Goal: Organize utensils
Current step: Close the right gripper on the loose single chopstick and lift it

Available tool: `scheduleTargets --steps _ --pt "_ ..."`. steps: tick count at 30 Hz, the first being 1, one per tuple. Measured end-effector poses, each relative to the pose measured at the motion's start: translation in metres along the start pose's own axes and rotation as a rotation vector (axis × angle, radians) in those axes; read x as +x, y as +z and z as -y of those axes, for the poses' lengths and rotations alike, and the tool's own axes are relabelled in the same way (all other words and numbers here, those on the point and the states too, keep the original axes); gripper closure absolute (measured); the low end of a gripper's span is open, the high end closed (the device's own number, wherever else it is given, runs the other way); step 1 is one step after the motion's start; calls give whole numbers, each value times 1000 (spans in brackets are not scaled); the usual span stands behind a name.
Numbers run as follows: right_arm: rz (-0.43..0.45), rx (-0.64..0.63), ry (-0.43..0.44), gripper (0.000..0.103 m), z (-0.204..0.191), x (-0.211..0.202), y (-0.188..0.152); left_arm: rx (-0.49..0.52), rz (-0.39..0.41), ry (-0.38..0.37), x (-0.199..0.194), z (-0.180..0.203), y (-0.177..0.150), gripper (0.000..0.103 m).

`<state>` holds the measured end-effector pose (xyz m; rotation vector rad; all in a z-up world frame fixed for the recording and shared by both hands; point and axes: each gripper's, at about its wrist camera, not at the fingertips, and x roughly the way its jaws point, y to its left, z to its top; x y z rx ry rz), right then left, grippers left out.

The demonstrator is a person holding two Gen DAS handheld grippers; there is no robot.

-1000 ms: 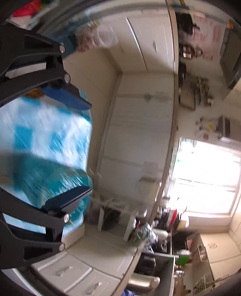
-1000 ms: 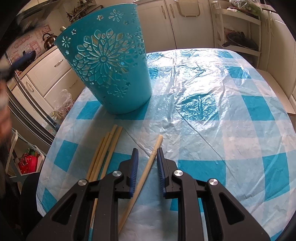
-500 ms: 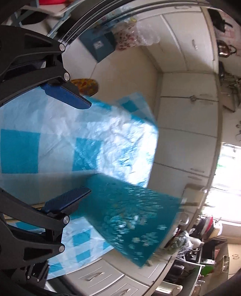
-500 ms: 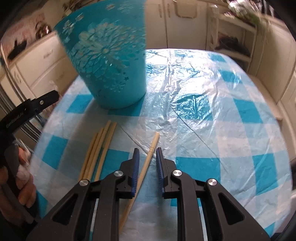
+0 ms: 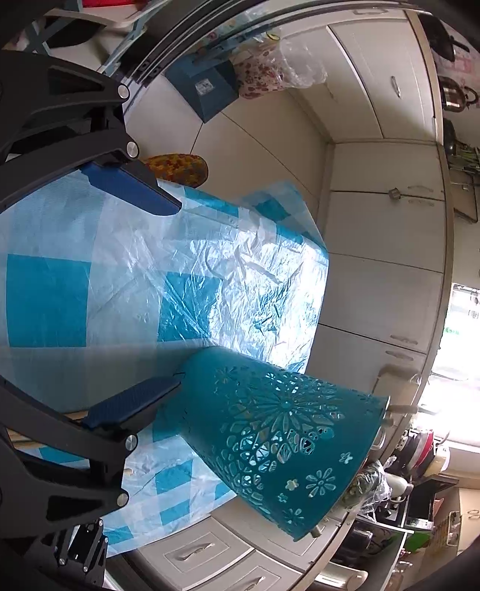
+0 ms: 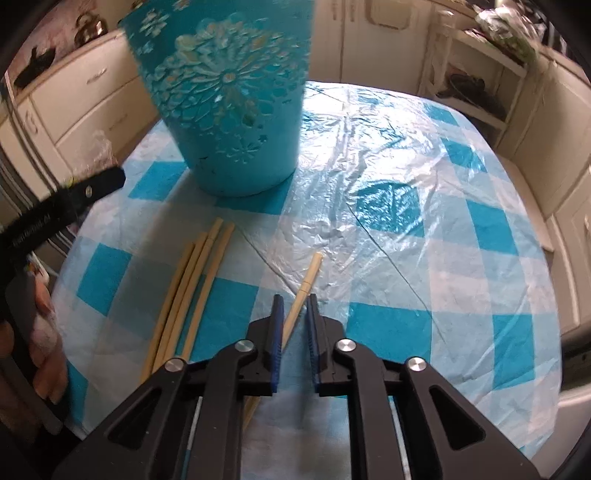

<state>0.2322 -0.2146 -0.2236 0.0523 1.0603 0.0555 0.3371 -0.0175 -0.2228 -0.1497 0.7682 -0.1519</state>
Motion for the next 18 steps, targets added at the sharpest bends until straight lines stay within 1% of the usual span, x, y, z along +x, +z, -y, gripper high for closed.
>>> scheduleTargets --steps 1,2,4,6,8,12,18 --pt "0 30 17 95 4 -1 -1 3 -1 0 0 0 0 18" --pt "-4 90 55 96 11 -2 -1 4 -2 1 0 0 0 17" --pt "-14 192 118 97 26 -3 -5 1 -7 0 1 0 0 16" --pt "-8 261 168 97 36 -7 -9 -6 -16 0 3 -1 0 16" --pt "10 304 212 97 43 -15 -12 -15 -21 0 5 -3 0 16" --pt "67 335 274 97 46 -39 -11 -9 -27 3 6 -1 0 16" --pt "184 324 355 97 44 -78 4 -7 -34 7 8 0 1 16"
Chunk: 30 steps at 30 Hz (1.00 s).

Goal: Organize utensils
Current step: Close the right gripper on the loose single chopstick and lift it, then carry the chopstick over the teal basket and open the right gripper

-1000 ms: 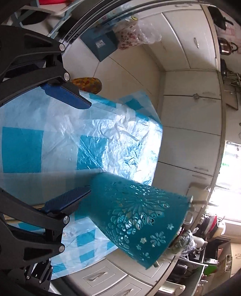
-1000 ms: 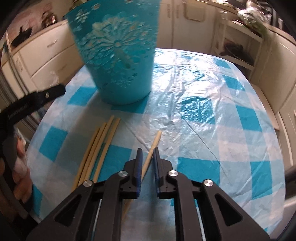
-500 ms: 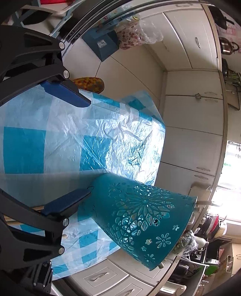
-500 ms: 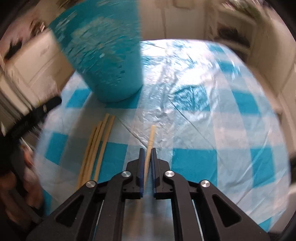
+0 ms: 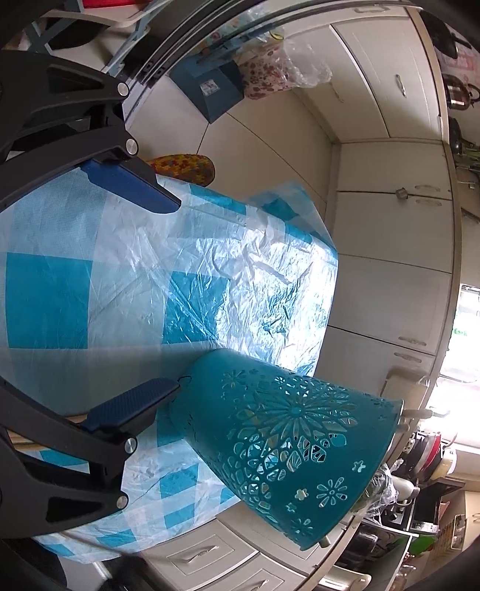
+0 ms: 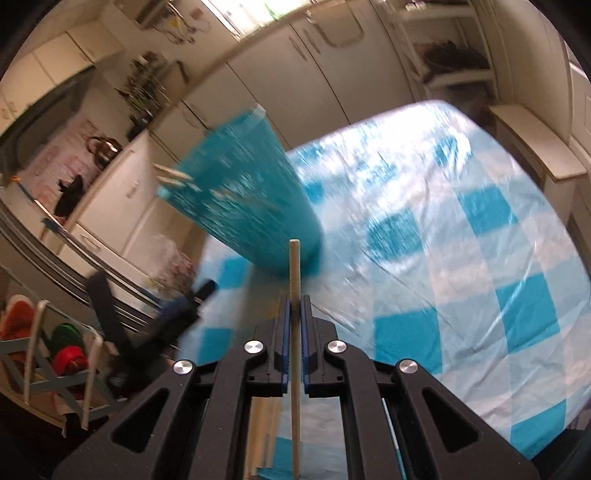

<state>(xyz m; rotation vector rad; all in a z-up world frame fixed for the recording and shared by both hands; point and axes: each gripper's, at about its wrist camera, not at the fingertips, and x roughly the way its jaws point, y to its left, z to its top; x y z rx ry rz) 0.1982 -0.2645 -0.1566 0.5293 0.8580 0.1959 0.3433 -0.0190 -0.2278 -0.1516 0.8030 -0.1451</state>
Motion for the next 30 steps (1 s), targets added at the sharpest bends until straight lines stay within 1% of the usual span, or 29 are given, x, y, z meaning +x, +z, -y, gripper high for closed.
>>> scheduleTargets --steps 8,12,22,25,30 --pt "64 -27 87 97 -23 -18 19 1 -9 -2 2 0 0 16" --pt "84 -46 112 97 -36 -22 23 4 -11 -5 2 1 0 16" --pt "115 -61 154 97 -51 -34 32 1 -14 -8 3 1 0 16" --pt "125 -71 166 97 -57 -37 38 2 -14 -7 3 1 0 16" --pt "171 -101 187 97 -72 -44 56 3 -16 -6 3 1 0 16"
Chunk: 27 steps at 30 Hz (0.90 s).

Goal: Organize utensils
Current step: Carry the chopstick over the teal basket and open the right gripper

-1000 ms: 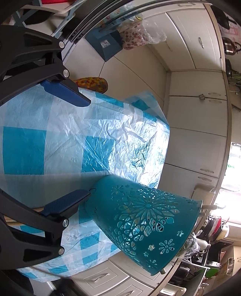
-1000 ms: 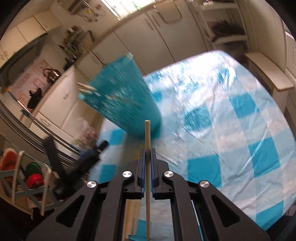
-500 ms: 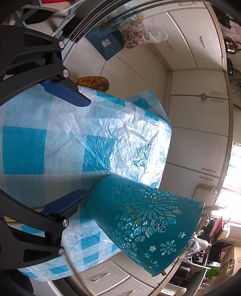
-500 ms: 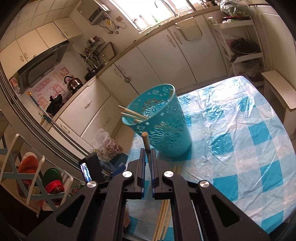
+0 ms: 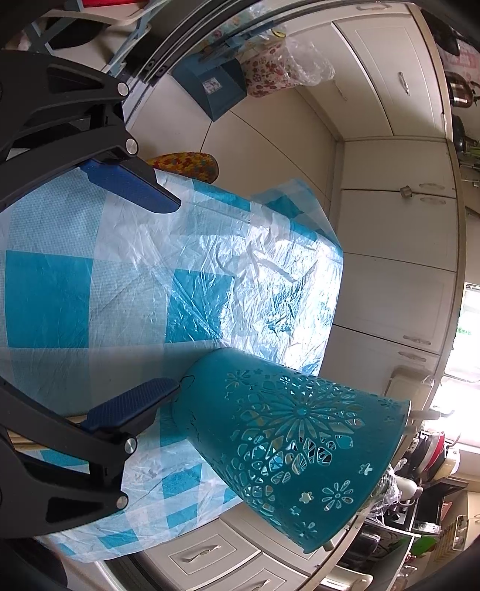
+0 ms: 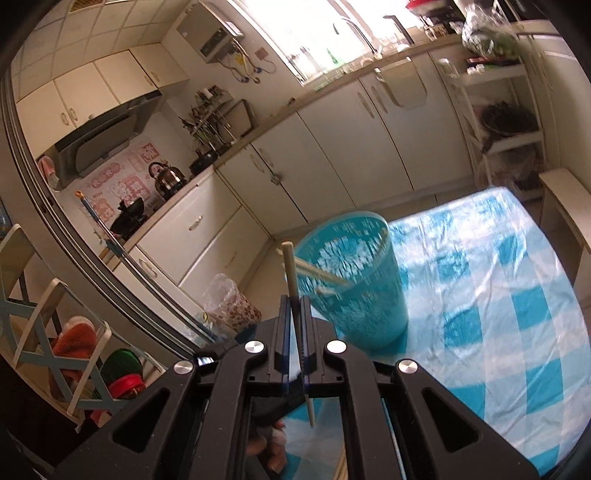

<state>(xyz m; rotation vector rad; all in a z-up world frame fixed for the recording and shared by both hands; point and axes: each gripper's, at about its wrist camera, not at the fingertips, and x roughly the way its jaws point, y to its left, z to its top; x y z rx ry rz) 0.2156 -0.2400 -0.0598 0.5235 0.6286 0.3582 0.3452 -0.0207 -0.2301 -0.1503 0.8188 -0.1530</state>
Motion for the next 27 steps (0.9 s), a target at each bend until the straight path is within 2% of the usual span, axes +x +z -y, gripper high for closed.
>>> scheduleTargets --steps 8,16,19,22,27 --pt "62 -84 -5 98 -19 7 36 -3 -2 1 0 0 0 16" --pt "156 -137 20 98 -39 -9 78 7 -12 2 2 3 1 16" --pt "186 -171 -5 98 -45 -9 89 8 -13 3 2 3 1 16" --pt "208 -217 -70 98 -45 3 92 7 -13 3 2 3 1 16" --pt "179 -238 -170 98 -27 49 81 2 -13 2 3 2 0 16"
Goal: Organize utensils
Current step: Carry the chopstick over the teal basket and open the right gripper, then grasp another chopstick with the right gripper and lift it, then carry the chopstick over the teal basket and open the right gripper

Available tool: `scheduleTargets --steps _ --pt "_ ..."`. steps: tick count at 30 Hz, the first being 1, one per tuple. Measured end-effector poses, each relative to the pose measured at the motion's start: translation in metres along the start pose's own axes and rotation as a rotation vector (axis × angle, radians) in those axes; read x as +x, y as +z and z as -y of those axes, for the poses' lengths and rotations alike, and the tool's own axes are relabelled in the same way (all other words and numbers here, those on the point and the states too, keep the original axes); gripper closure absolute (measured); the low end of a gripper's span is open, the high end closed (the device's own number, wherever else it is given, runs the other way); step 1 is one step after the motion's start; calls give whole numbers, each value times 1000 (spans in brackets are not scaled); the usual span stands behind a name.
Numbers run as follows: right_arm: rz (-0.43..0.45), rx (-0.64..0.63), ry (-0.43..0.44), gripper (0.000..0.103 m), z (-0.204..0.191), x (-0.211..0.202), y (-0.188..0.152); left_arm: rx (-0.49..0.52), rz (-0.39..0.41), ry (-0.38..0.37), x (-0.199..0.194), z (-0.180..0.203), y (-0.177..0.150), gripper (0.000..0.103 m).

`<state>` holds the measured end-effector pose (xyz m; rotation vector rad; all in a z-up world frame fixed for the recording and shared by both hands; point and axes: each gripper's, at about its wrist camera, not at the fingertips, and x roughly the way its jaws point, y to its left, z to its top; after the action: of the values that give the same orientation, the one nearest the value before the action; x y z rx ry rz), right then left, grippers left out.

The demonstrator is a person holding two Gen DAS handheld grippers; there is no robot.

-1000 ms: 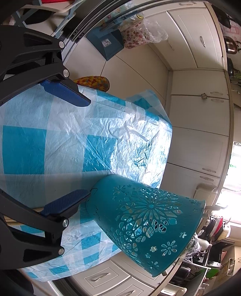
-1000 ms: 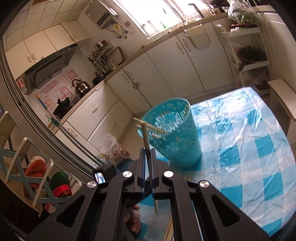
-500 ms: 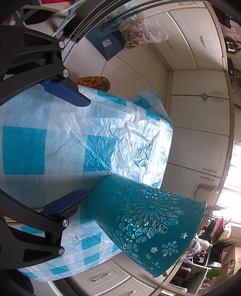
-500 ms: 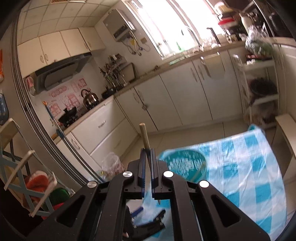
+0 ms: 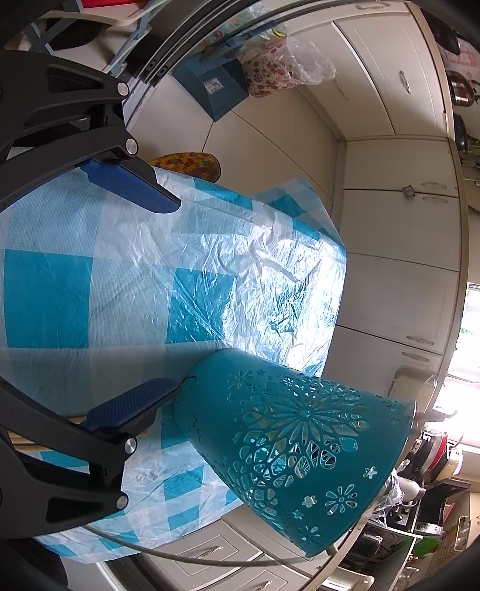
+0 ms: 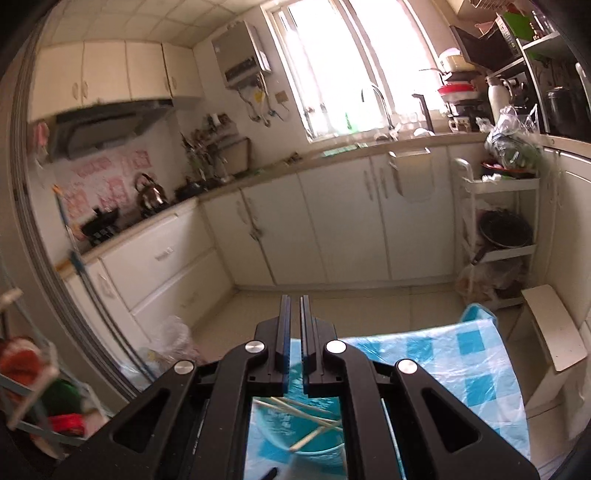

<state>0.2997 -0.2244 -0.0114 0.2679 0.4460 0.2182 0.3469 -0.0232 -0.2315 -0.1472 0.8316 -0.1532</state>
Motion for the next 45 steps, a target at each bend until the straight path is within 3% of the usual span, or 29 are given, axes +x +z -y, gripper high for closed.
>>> scheduleTargets --steps 3,7,10,14,20,25,27,28,30,32,34,38,41,45 --pt "-53 69 1 98 13 15 -15 -5 2 -5 0 -1 0 16" --pt "-154 68 -1 97 24 2 -36 -14 -5 -11 1 -4 1 16" --pt "-367 -30 -51 80 36 -10 -83 -19 -13 -13 3 -5 2 16" --pt "-635 -124 -128 79 58 8 -157 -14 -11 -8 3 -4 2 16" --pt "-721 -101 -128 79 79 42 -191 -14 -5 5 2 -3 1 16" --pt "-734 -213 -157 79 64 56 -201 -12 -8 5 3 -3 2 16" --pt "-733 -217 -154 95 61 54 -201 -9 -10 4 4 -3 2 16" --pt "-732 -207 -149 97 60 51 -201 -9 -11 3 4 -3 2 16" --pt "-703 -152 -132 97 62 38 -195 -10 -11 3 4 -3 2 16" --pt "-632 -19 -55 97 63 15 -176 -11 -11 2 4 -3 2 16" --pt "-476 103 56 97 57 -20 -135 -9 -15 3 5 -2 2 16" --pt "-129 151 142 97 31 -55 -49 1 -16 5 5 0 1 16" --pt "104 180 104 97 18 -46 -3 -12 -13 2 4 -1 2 16" --pt "222 200 -38 97 11 -12 7 -23 -9 -5 3 -3 2 16"
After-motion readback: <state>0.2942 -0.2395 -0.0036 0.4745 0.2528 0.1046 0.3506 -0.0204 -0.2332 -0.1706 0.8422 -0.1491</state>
